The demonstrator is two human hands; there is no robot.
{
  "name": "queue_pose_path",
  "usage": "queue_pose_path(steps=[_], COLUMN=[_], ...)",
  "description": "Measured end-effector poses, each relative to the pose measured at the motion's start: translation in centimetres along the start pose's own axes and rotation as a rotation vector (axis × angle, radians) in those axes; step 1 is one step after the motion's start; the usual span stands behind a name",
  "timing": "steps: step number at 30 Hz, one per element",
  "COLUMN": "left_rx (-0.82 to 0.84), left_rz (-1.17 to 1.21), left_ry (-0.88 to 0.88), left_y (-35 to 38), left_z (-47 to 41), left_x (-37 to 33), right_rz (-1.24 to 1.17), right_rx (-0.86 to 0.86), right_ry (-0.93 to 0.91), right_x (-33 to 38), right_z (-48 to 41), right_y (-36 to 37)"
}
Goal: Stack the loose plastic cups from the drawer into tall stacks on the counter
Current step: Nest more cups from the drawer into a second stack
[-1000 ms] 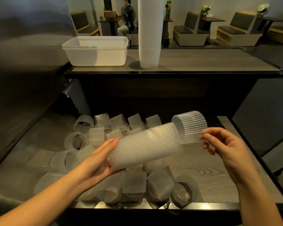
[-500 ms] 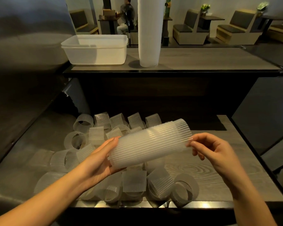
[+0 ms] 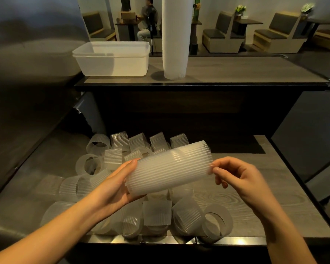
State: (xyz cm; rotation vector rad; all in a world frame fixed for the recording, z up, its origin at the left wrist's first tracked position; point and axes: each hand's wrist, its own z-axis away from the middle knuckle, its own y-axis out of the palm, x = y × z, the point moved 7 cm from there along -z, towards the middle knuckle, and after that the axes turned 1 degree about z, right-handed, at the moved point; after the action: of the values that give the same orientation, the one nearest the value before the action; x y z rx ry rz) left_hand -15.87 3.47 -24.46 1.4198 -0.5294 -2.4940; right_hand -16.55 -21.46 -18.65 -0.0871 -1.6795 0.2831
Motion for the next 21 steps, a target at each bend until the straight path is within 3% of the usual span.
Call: queue_pose_path(steps=[11, 15, 17, 21], left_rx=[0.009, 0.004, 0.005, 0.001], left_rz=[0.009, 0.026, 0.029, 0.022], left_ry=[0.007, 0.01, 0.01, 0.004], left_y=[-0.1, -0.2, -0.3, -0.3], left_z=[0.2, 0.3, 0.3, 0.4], left_x=[0.0, -0.1, -0.1, -0.2], right_rz=[-0.028, -0.132, 0.029, 0.458], right_rx=[0.025, -0.188, -0.271, -0.017], right_ry=[-0.033, 0.019, 0.054, 0.145], right_x=[-0.5, -2.3, -3.7, -6.1], right_z=[-0.1, -0.6, -1.0, -1.9], right_y=[0.1, -1.7, -2.4, 0.4])
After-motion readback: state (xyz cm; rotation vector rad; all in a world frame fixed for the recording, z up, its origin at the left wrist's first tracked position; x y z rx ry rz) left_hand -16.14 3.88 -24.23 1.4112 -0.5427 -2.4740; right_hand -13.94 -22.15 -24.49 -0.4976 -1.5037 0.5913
